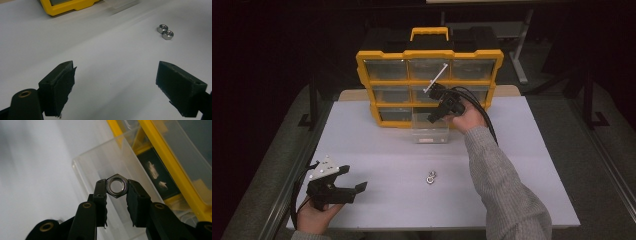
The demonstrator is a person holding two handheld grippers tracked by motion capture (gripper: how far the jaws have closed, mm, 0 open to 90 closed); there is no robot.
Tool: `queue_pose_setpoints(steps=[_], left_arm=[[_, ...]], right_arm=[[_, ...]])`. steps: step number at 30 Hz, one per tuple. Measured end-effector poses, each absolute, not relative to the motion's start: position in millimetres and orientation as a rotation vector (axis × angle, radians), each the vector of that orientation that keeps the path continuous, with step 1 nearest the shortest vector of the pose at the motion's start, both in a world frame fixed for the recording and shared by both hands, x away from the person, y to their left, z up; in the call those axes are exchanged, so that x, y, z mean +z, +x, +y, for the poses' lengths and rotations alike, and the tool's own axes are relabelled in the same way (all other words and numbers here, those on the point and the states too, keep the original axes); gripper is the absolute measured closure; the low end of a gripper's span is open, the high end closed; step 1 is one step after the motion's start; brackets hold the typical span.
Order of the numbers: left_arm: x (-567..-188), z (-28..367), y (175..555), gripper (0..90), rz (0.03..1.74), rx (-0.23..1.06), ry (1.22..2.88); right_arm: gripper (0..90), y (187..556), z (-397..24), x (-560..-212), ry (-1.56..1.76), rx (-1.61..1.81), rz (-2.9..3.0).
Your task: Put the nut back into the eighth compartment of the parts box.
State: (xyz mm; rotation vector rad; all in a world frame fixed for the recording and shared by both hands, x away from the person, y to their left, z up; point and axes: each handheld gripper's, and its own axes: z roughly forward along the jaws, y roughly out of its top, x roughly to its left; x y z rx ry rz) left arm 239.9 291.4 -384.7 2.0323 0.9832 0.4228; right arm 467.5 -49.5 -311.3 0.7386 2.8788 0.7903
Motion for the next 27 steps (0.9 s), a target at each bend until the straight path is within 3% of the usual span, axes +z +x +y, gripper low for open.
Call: queue_pose_setpoints(steps=[16, 27], left_arm=[[-384.9, 291.3, 239.6, 14.9, 0.982, 0.421, 2.030], [-384.4, 291.3, 239.1, 14.8, 0.989, 0.421, 2.024]], right_arm=[[68.1, 477.3, -53.4, -334.4, 0.832, 0.708, 2.872], [64.3, 472.4, -61.1, -323.0, 0.827, 0.769, 2.843]])
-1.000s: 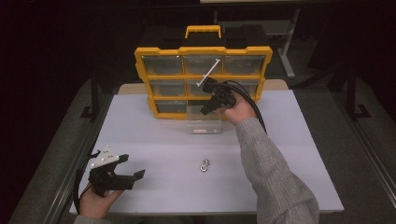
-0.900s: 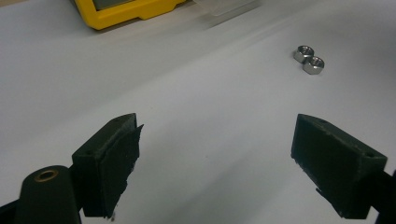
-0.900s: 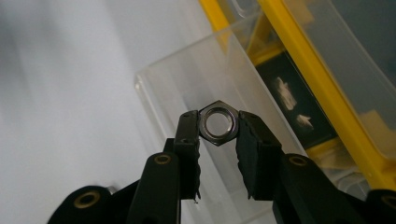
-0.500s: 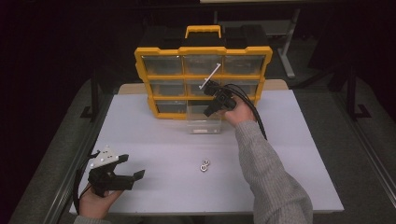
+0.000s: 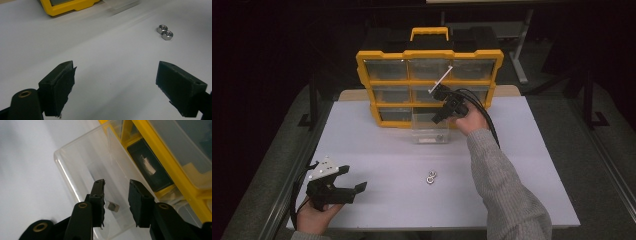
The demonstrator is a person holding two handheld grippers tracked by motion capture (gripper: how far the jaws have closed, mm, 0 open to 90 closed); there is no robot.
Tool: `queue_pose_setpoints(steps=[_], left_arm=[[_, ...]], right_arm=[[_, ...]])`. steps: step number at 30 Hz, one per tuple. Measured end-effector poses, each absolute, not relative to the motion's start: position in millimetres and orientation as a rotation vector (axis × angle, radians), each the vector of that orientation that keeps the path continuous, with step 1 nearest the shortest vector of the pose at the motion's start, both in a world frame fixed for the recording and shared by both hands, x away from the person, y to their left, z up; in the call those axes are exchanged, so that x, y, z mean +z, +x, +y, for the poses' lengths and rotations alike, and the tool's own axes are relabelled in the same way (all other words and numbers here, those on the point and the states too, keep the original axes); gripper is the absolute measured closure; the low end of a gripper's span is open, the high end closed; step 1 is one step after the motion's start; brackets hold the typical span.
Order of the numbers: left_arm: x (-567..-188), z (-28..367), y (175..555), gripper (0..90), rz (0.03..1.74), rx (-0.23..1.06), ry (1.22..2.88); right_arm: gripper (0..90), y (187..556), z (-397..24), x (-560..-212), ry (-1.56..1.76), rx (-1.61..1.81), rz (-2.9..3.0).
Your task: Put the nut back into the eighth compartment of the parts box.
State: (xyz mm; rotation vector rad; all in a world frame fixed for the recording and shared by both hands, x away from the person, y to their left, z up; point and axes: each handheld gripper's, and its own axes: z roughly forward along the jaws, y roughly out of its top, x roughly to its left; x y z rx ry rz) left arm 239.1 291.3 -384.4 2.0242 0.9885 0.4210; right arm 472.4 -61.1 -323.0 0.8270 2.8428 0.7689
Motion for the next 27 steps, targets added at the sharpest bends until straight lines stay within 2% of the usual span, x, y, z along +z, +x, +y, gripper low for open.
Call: queue_pose_setpoints(steps=[11, 27], left_arm=[[-384.4, 291.0, 239.1, 14.8, 0.985, 0.426, 2.030], [-384.4, 289.9, 238.9, 14.8, 0.988, 0.428, 2.038]], right_arm=[[59.1, 448.0, -76.8, -301.7, 0.772, 0.874, 2.836], [52.3, 405.3, -84.8, -301.6, 0.678, 0.954, 2.867]])
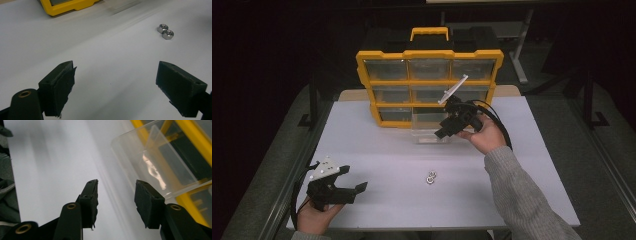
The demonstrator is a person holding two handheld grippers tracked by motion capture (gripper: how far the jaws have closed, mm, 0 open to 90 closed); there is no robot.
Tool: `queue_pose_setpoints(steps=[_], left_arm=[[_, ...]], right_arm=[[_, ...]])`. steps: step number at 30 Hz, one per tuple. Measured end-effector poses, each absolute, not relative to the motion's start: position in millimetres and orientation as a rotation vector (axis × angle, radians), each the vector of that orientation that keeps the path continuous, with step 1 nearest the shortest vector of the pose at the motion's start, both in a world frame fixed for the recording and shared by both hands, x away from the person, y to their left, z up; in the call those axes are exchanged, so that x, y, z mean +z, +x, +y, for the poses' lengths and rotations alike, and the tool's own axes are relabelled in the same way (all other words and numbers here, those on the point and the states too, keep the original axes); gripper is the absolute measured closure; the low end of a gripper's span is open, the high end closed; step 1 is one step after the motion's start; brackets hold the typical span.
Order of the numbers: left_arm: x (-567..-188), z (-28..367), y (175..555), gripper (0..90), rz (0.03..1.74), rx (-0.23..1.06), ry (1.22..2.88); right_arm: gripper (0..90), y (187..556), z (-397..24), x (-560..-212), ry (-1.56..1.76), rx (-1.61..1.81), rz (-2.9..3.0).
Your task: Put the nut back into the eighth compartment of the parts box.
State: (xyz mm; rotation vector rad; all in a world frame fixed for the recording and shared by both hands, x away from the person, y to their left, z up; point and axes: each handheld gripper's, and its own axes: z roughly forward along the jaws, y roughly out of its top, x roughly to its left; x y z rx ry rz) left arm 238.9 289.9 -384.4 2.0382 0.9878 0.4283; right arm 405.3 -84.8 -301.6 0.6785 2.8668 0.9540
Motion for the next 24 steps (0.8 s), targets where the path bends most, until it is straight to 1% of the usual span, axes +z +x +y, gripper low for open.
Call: queue_pose_setpoints(steps=[8, 11, 14, 24], left_arm=[[-385.1, 289.2, 238.9, 14.9, 0.985, 0.432, 2.035], [-385.3, 290.0, 239.4, 14.9, 0.982, 0.436, 2.045], [-386.2, 288.8, 239.3, 14.8, 0.985, 0.435, 2.029], [-385.7, 289.8, 239.3, 14.9, 0.978, 0.437, 2.051]], right_arm=[[51.2, 379.7, -83.6, -316.0, 0.608, 0.980, 2.887], [50.9, 369.7, -82.0, -328.1, 0.601, 0.976, 2.911], [50.8, 364.2, -81.3, -338.5, 0.594, 0.960, 2.926], [49.0, 347.8, -76.6, -376.0, 0.582, 0.944, 2.971]])
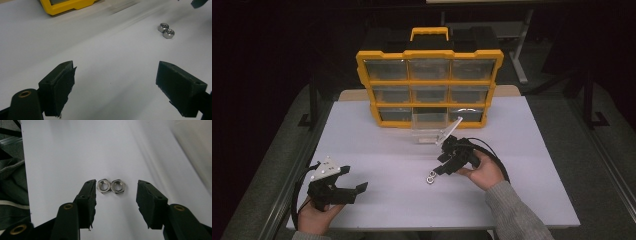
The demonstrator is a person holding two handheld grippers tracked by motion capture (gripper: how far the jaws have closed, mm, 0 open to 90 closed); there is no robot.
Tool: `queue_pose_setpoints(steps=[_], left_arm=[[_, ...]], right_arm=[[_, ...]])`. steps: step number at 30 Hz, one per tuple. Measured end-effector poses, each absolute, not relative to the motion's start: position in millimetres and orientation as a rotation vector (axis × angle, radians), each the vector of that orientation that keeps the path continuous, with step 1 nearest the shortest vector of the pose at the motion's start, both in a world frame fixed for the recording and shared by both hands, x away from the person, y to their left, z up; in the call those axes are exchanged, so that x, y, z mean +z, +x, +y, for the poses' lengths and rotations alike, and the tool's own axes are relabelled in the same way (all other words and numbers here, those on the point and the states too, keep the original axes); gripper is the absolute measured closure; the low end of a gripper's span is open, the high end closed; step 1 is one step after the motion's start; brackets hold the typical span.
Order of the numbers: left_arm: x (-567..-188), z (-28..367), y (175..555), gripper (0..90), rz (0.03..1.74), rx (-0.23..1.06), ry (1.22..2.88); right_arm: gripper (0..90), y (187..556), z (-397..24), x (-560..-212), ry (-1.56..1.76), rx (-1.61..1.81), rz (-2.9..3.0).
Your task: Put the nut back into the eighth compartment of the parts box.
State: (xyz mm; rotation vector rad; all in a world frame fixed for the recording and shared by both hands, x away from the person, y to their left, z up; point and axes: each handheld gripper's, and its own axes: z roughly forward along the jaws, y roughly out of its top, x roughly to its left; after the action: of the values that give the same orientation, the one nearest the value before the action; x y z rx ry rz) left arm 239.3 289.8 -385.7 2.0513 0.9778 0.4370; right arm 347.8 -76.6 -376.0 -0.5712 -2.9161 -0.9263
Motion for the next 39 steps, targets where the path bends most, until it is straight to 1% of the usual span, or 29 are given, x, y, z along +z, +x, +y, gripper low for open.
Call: queue_pose_setpoints(steps=[15, 21, 39], left_arm=[[-386.1, 289.8, 238.6, 14.8, 0.990, 0.435, 2.035], [-385.9, 290.0, 238.6, 14.9, 0.986, 0.435, 2.038], [-384.4, 291.5, 238.9, 14.8, 0.973, 0.443, 2.049]], right_arm=[[50.3, 329.1, -60.2, -408.5, -0.520, -0.854, -2.951], [51.0, 326.9, -56.8, -417.2, -0.501, -0.845, -2.947], [53.3, 325.6, -49.2, -424.0, -0.494, -0.809, -2.963]])
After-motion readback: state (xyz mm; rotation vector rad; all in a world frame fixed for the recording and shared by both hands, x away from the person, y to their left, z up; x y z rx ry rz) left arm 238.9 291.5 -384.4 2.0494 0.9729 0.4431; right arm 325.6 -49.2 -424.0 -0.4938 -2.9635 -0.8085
